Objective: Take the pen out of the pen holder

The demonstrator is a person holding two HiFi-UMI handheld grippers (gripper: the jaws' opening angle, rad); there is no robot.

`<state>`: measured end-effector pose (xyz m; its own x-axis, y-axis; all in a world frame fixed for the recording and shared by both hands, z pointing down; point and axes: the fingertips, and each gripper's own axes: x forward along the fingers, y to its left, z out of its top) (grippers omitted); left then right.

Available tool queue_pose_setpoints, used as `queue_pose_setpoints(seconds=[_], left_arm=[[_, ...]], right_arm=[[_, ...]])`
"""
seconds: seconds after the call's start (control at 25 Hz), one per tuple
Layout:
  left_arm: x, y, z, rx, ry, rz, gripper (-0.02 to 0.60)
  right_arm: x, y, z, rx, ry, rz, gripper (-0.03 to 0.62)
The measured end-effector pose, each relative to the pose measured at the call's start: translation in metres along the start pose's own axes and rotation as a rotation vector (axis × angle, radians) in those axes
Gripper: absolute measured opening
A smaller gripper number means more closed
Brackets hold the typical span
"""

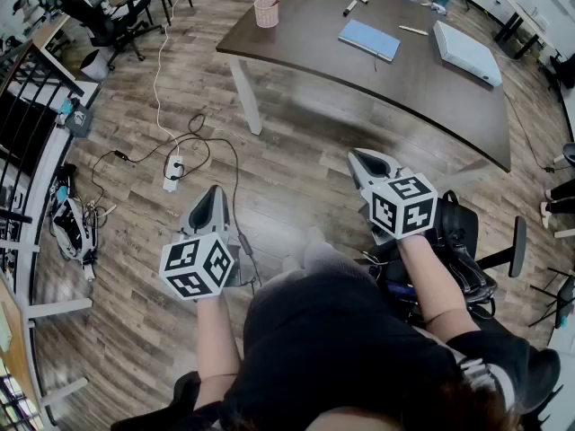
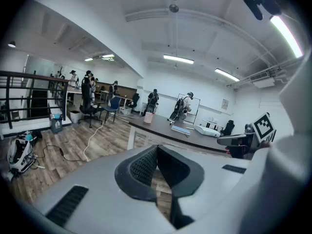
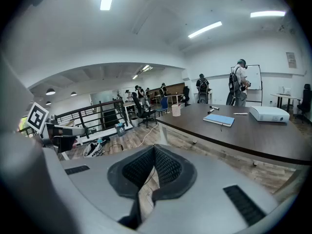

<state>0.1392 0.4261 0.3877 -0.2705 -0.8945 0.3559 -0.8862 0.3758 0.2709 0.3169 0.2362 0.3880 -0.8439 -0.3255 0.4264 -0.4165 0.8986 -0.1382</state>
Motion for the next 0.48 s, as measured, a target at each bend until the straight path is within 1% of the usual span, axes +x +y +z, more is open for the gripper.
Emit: queue_pose_setpoints(seconds=[0.28,0.48], left_arm=[[-0.002,0.006,-0.003,0.004,0.012,-0.018,0.028],[0.004,0.012,-0.001,0.0,0.015,-0.031,0.028]], right_arm=[[0.001,0.005,-0.003,0.047,-0.003,-0.018,0.018],[0.002,0.005,-0.001,0.037,0.003,-0.043,0.018]])
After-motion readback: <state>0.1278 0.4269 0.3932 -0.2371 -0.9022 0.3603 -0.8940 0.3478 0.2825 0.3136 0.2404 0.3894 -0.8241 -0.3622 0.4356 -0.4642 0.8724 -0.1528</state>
